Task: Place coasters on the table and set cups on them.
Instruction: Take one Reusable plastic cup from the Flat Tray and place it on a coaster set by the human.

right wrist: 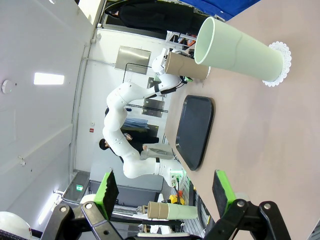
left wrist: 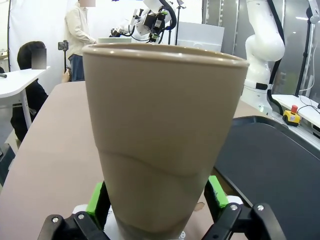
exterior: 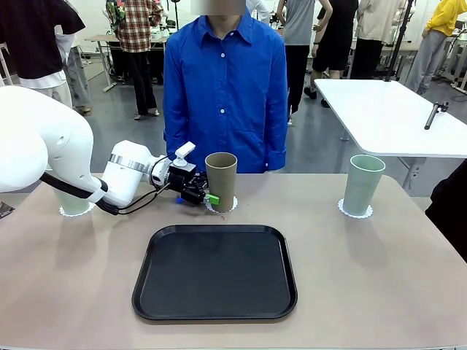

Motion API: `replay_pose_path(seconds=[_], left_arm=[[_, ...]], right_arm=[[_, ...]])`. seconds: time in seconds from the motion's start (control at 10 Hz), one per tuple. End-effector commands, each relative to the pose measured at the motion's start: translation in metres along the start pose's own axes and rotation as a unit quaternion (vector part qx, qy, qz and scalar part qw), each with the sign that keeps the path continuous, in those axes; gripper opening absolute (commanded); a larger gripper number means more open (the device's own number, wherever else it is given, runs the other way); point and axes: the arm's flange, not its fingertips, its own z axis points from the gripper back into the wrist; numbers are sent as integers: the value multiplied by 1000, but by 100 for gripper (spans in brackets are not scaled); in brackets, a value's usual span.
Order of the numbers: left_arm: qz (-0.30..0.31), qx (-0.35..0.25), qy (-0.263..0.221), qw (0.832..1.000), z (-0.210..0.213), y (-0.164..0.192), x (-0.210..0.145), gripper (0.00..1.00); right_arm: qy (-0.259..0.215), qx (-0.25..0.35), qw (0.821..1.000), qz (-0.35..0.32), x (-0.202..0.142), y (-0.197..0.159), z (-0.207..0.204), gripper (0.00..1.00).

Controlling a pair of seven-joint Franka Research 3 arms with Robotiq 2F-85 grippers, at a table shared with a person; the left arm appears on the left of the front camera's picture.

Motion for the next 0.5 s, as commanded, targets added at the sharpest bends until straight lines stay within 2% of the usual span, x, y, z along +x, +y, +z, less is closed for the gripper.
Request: replay_pose_path(seconds=[0.0,0.4], left_arm=[[8,-18,-1,1000,4,5,3,100],[8,-18,7,1000,12,2,6,100]], right_arm=[[2,1,1000,-2,0,1,-1,100],[2,1,1000,-2,0,1,-1,100]])
